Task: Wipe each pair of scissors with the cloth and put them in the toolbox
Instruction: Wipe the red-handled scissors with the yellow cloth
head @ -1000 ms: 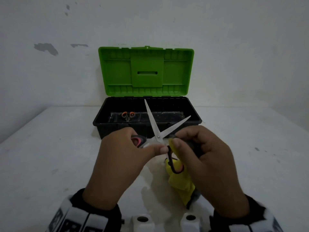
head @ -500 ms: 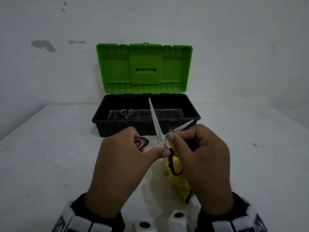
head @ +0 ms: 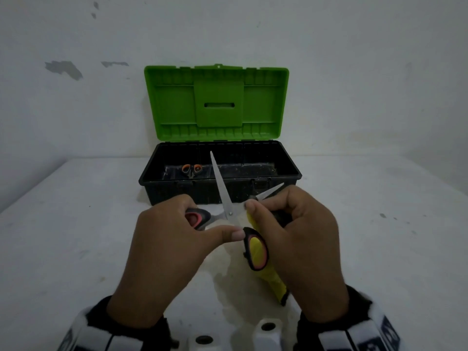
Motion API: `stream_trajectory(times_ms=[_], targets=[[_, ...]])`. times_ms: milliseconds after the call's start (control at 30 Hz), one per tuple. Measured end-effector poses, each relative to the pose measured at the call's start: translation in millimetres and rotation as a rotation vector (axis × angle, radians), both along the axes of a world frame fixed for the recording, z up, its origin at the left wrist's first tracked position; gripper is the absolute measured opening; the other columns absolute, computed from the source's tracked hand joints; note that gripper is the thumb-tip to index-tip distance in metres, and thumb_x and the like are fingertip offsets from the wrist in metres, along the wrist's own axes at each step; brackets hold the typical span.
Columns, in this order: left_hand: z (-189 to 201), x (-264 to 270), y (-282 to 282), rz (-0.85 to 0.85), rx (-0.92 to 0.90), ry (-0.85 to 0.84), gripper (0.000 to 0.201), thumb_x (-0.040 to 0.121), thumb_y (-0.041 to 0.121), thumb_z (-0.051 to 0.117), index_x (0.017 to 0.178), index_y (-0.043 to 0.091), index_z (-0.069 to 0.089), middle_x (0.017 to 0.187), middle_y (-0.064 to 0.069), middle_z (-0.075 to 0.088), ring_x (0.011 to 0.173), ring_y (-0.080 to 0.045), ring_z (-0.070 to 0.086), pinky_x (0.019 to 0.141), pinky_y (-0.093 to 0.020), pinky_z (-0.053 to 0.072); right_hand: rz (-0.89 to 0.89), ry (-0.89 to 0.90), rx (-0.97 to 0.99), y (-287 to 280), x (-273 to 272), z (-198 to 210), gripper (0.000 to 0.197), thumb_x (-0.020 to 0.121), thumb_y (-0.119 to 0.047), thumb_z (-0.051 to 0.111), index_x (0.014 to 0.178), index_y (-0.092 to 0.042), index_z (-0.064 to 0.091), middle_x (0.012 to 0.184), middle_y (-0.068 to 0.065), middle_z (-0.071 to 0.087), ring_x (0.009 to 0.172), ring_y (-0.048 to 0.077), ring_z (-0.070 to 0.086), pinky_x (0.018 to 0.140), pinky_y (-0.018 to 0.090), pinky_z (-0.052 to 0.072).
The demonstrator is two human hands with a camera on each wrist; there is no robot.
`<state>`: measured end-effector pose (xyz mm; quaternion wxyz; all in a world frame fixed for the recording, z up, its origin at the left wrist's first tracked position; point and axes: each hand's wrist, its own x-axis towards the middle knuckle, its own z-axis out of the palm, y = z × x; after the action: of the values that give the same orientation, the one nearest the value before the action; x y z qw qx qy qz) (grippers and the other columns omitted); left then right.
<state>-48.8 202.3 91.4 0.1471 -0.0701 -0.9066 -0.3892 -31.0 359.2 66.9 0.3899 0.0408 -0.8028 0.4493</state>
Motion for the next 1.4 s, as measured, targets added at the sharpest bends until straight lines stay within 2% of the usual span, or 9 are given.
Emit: stream_trajectory(times_ms=[133, 233, 400, 533, 767, 1067, 1167, 1300, 1400], targets=[[-0.4, 2.4, 0.8, 0.0, 0.018, 0.017, 0.061, 0.041, 0.072, 0.071, 0.06, 0.02, 0.046, 0.054, 0.006, 0.042, 0.05, -0.008, 0.036, 0.047, -0.017, 0.025, -0.063, 0.015, -0.087, 6.5, -3.5, 0.4, 0.02, 0.081, -0.023, 0.078, 0.068, -0.018, 0.063, 0.06, -0.01, 0.061, 0.06, 0.008, 0.059, 0.05, 0.006, 0.038], [0.7, 2.8, -2.2, 0.0, 0.027, 0.013, 0.063, 0.038, 0.072, 0.071, 0.06, 0.019, 0.045, 0.054, 0.005, 0.041, 0.051, -0.01, 0.036, 0.048, -0.02, 0.025, -0.012, 0.007, -0.065, -1.8, 1.2, 1.4, 0.019, 0.081, -0.02, 0.077, 0.068, -0.018, 0.063, 0.06, -0.011, 0.061, 0.061, 0.005, 0.059, 0.05, 0.003, 0.037], [2.3, 4.3, -3.6, -0.007, 0.024, 0.028, 0.063, 0.038, 0.072, 0.071, 0.059, 0.019, 0.045, 0.054, 0.005, 0.041, 0.05, -0.01, 0.036, 0.048, -0.02, 0.026, -0.078, 0.036, -0.152, 10.3, -4.5, 2.0, 0.02, 0.082, -0.024, 0.077, 0.068, -0.016, 0.063, 0.061, -0.005, 0.063, 0.058, 0.013, 0.059, 0.049, 0.012, 0.041], [0.7, 2.6, -6.0, -0.006, 0.022, 0.037, 0.064, 0.039, 0.072, 0.071, 0.058, 0.018, 0.043, 0.052, 0.005, 0.039, 0.049, -0.01, 0.033, 0.048, -0.021, 0.025, 0.016, 0.001, -0.113, -2.2, 0.1, 0.0, 0.019, 0.081, -0.021, 0.077, 0.068, -0.018, 0.064, 0.061, -0.006, 0.063, 0.058, 0.013, 0.059, 0.049, 0.009, 0.04], [-0.8, 1.4, -4.1, -0.016, 0.029, 0.06, 0.064, 0.04, 0.072, 0.073, 0.058, 0.018, 0.044, 0.052, 0.006, 0.039, 0.048, -0.009, 0.034, 0.047, -0.016, 0.024, -0.069, 0.021, -0.174, 9.8, -6.8, 3.5, 0.019, 0.082, -0.024, 0.077, 0.069, -0.016, 0.065, 0.062, -0.004, 0.065, 0.059, 0.012, 0.06, 0.049, 0.012, 0.042], [-1.0, -3.5, -4.1, -0.026, 0.04, 0.111, 0.065, 0.041, 0.071, 0.077, 0.058, 0.016, 0.048, 0.05, 0.005, 0.042, 0.047, -0.009, 0.035, 0.045, -0.018, 0.035, -0.097, 0.013, -0.214, 24.9, -17.3, 10.7, 0.02, 0.08, -0.027, 0.078, 0.069, -0.015, 0.066, 0.063, -0.008, 0.068, 0.06, 0.007, 0.064, 0.052, 0.014, 0.046], [-1.6, -6.0, -4.6, -0.012, 0.059, 0.103, 0.066, 0.04, 0.07, 0.077, 0.06, 0.013, 0.05, 0.052, 0.002, 0.043, 0.049, -0.011, 0.036, 0.05, -0.015, 0.039, -0.132, 0.011, -0.246, 37.5, -22.6, 14.0, 0.02, 0.082, -0.029, 0.077, 0.07, -0.016, 0.067, 0.064, -0.006, 0.069, 0.059, 0.008, 0.064, 0.053, 0.021, 0.05], [-0.8, -8.9, -7.6, 0.019, 0.047, 0.084, 0.066, 0.045, 0.068, 0.079, 0.062, 0.012, 0.049, 0.053, 0.002, 0.043, 0.049, -0.011, 0.035, 0.046, -0.018, 0.036, -0.149, 0.019, -0.28, 44.1, -17.7, 19.6, 0.019, 0.081, -0.034, 0.076, 0.073, -0.019, 0.067, 0.063, -0.005, 0.069, 0.053, 0.007, 0.062, 0.049, 0.025, 0.05], [-2.0, -10.5, -7.4, 0.048, 0.017, 0.041, 0.063, 0.048, 0.068, 0.079, 0.064, 0.014, 0.051, 0.056, 0.002, 0.046, 0.05, -0.01, 0.038, 0.046, -0.017, 0.028, -0.071, 0.023, -0.155, 29.8, -7.2, 23.4, 0.015, 0.081, -0.031, 0.076, 0.074, -0.022, 0.066, 0.064, -0.004, 0.068, 0.056, 0.013, 0.063, 0.049, 0.025, 0.05]])
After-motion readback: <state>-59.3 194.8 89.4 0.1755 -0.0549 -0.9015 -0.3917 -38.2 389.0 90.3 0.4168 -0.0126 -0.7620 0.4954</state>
